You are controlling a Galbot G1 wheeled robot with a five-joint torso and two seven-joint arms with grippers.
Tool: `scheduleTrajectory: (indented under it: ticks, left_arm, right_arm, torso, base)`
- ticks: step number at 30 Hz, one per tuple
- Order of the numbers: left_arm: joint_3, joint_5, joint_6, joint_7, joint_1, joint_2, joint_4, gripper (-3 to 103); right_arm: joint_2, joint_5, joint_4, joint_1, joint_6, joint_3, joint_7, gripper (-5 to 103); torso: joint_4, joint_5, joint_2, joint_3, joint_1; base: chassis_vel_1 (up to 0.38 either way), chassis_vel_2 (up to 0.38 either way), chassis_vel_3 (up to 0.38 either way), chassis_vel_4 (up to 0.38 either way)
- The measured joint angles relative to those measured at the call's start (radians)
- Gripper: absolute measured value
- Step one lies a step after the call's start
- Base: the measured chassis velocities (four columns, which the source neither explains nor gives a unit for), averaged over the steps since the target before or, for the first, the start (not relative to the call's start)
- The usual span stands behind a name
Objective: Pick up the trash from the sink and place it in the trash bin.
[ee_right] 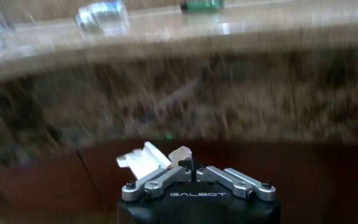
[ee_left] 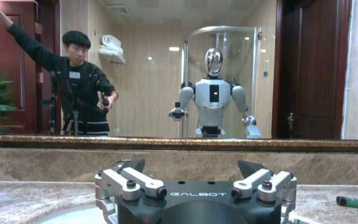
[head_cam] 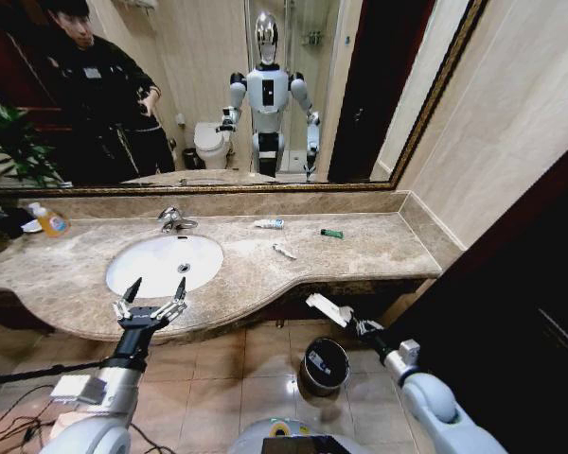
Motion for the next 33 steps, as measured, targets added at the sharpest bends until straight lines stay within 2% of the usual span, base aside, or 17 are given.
scheduleTrajectory:
  ticks: [7,11,14,18,33]
  left_arm:
    - [0.0,0.0,0.0,0.0,0.0,0.0,0.0,100]
    - [0.0,0.0,0.0,0.0,0.0,0.0,0.0,100]
    - [0.0,0.0,0.0,0.0,0.0,0.0,0.0,100]
    - [0.0,0.0,0.0,0.0,0.0,0.0,0.0,100]
    - [0.0,0.0,0.0,0.0,0.0,0.0,0.0,100]
  right_arm:
    - [0.06,-0.081,-0.302,0.089,0.086,-0.026,-0.011,0]
    - [0.077,-0.093,-0.402,0.123,0.099,-0.026,-0.01,0]
    - [0.104,-0.118,-0.541,0.171,0.128,-0.027,-0.005,0]
    - [0.128,-0.134,-0.59,0.186,0.134,-0.031,-0.001,0]
    - [0.198,-0.176,-0.585,0.198,0.12,-0.041,0.013,-2]
  torso:
    - [-0.0001,0.0002,0.0,0.0,0.0]
    - [-0.0001,-0.0002,0.0,0.0,0.0]
    - [0.0,0.0002,0.0,0.0,0.0]
    - [-0.0002,0.0002,0.0,0.0,0.0]
    - [-0.0001,0.0,0.0,0.0,0.0]
  base:
    - [0.0,0.0,0.0,0.0]
    - [0.0,0.0,0.0,0.0]
    - [0.0,0.0,0.0,0.0]
    - [0.0,0.0,0.0,0.0]
    - [0.0,0.0,0.0,0.0]
